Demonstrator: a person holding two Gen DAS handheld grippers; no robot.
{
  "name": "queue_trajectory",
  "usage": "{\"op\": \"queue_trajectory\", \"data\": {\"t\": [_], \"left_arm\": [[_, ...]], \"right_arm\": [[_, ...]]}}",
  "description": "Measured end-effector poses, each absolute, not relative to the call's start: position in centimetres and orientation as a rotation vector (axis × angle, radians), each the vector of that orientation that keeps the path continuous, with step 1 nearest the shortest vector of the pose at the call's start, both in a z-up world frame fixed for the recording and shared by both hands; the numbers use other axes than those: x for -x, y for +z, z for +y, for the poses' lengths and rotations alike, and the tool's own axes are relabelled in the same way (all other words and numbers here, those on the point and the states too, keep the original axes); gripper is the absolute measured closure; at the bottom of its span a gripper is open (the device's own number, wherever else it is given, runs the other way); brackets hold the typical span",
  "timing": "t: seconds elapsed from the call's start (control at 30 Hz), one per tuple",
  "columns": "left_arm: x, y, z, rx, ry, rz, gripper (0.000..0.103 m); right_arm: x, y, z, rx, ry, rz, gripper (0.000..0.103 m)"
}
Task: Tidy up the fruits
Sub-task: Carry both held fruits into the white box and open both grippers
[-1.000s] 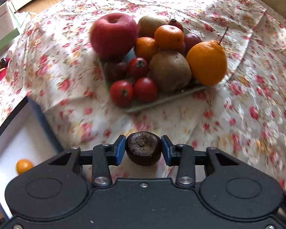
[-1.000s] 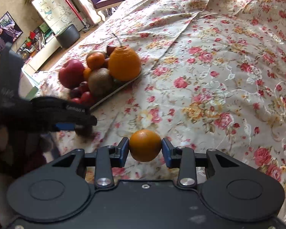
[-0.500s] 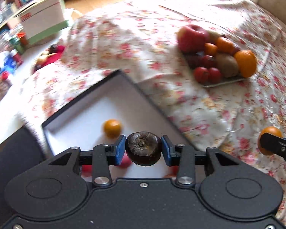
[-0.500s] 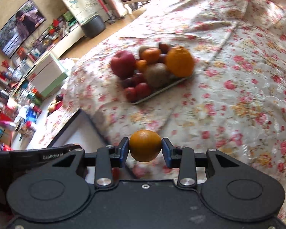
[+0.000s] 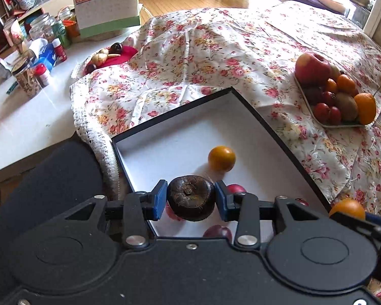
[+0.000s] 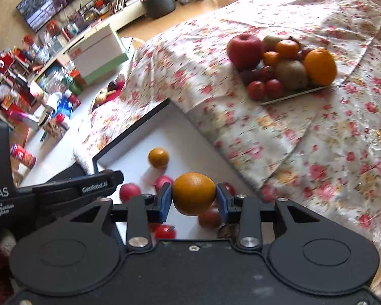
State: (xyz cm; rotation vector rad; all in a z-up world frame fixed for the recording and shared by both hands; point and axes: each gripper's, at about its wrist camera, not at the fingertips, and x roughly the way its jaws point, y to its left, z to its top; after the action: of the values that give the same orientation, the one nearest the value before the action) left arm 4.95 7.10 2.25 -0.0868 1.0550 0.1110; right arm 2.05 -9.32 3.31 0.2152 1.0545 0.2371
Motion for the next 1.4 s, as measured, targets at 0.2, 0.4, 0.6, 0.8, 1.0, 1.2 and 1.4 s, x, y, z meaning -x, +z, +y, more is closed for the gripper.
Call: {"op": "queue_trajectory", "data": {"t": [0.2, 0.4, 0.6, 0.8, 1.0, 1.2, 1.4], "left_arm": [[-5.3, 1.5, 8.2, 0.151, 0.119, 1.078, 0.055], [-5.7, 1.3, 8.5, 0.167, 0.140, 1.097, 0.055], [-7.3, 2.3, 8.9, 0.184, 0.122, 1.141, 0.054], [-11.0, 3.1, 8.4, 0.139, 0.147, 1.164, 0.054], [-13.9, 1.3, 7.8, 0.122, 0.144, 1.202, 0.054], [-13.2, 2.5, 7.7, 0.125, 0.126, 1.140, 0.054], [-11.3, 1.8, 7.9, 0.135, 0.136, 1.179, 0.054]], "right_arm": [[-2.2, 2.6, -7.0, -0.179, 0.227, 1.078, 0.064], [-3.0, 1.2, -6.3, -0.156, 0.189, 1.108, 0.064], [-4.1, -0.3, -6.2, -0.134, 0.179, 1.148, 0.064], [-6.9, -0.9, -6.0, -0.130, 0.172, 1.149, 0.064], [-8.6, -1.6, -5.8, -0.135, 0.170, 1.148, 0.064], [-8.7, -1.9, -5.8, -0.143, 0.178, 1.147, 0.064], [-8.7, -1.9, -5.9, -0.148, 0.172, 1.138, 0.064]]}}
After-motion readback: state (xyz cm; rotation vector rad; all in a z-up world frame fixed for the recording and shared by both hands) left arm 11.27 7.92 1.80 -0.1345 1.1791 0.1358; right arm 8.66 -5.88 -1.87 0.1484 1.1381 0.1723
